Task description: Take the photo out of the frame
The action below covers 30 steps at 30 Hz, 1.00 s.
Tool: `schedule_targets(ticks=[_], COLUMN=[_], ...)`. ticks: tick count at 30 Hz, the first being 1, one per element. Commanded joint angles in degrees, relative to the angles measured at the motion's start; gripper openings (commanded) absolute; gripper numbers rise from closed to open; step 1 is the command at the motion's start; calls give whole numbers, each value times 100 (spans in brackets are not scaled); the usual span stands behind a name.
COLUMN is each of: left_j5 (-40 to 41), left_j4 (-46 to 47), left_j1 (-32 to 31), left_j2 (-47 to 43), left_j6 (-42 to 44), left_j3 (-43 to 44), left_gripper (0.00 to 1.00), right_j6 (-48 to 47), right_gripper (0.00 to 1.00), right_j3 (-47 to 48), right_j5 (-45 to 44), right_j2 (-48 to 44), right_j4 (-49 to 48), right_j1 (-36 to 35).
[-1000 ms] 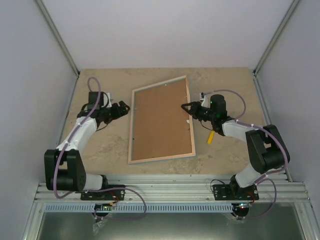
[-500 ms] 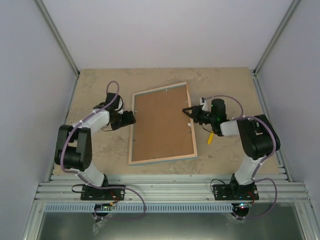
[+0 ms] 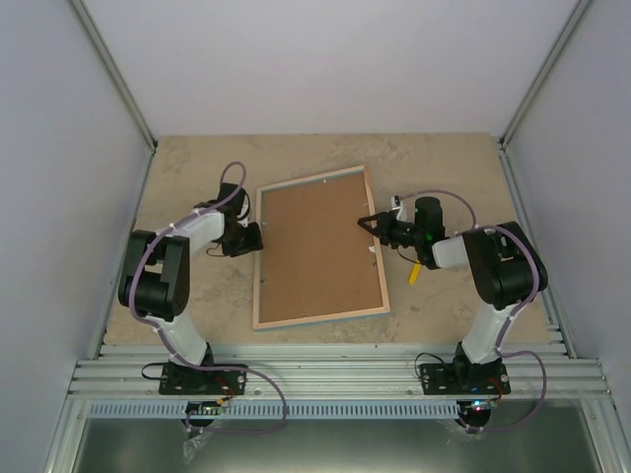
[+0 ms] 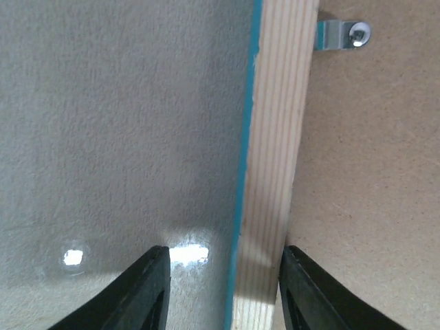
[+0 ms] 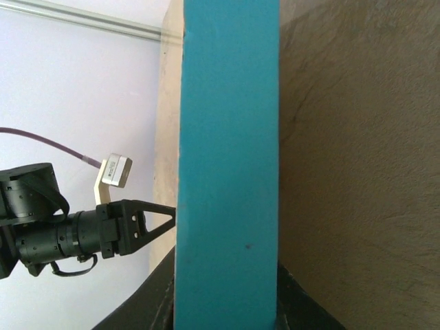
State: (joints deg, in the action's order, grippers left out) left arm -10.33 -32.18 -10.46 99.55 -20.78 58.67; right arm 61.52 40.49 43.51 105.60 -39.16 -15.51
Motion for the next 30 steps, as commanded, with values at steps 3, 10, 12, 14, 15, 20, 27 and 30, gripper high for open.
schedule_targets(ticks=[3,10,12,14,15,20,27,30], left_j5=[-5,35,102,135,164,323,482,515], left_j4=[-195,-280,-321,-340,-346,-395,-426,-425], left_j1=[0,-9,-9,-9,-9,-9,-9,-9], left_j2=[185,310,324,328,328,320,298,277], left_j6=[146,242,259,281,284,276,258,249], left_j3=[192,280,334,360,369,381,391,386], left_gripper=[41,21,16,14,13,11,10,10], right_j6=[-882,-1128,-1236,-1343,-1393,-1690,-2267,-2484], right_gripper=[21,34,39,43,44,49,58,59], right_j3=[180,311,351,395,399,497,619,648], right_j5=[168,123,105,76,60,-31,-494,-669], right_j2=[100,69,26,-14,-33,-88,-309,-397], right_j4=[24,392,568,756,828,1248,2059,2347], right_j1=[-22,-22,-22,-22,-22,-31,-31,-31])
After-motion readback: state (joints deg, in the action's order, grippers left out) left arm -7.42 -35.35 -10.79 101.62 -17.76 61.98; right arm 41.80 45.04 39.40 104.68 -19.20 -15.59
